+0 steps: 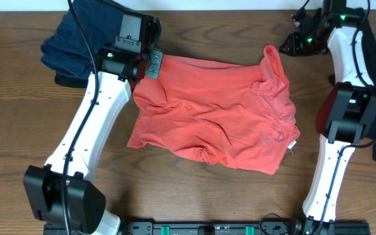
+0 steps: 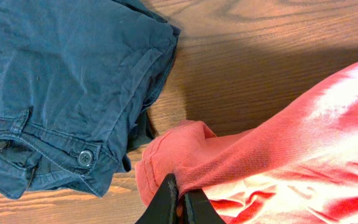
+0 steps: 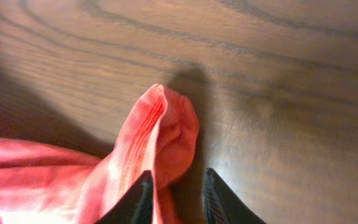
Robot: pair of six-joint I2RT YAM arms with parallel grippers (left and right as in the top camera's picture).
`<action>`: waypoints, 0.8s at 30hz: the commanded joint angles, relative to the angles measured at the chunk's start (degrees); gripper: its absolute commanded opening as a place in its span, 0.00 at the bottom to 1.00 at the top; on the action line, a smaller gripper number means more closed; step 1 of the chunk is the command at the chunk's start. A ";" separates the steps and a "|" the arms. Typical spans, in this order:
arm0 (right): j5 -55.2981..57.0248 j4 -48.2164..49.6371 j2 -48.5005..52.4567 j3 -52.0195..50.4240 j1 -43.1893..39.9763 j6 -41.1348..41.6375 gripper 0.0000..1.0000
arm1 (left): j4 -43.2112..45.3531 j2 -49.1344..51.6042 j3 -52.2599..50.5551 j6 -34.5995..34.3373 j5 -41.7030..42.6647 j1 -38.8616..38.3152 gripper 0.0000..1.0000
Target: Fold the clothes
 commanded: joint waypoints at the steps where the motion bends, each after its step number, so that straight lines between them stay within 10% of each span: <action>1: -0.09 -5.68 -1.11 7.15 0.20 1.05 0.30 | 0.17 0.00 -0.13 -0.76 -0.63 -0.17 0.06; 12: 13.40 -28.96 -1.05 9.51 3.89 3.76 0.37 | 0.20 0.00 -0.13 -0.74 -0.66 -0.17 0.06; 24: 22.40 -28.33 -1.05 5.73 6.36 7.10 0.37 | 0.17 0.00 -0.13 -0.74 -0.66 -0.17 0.06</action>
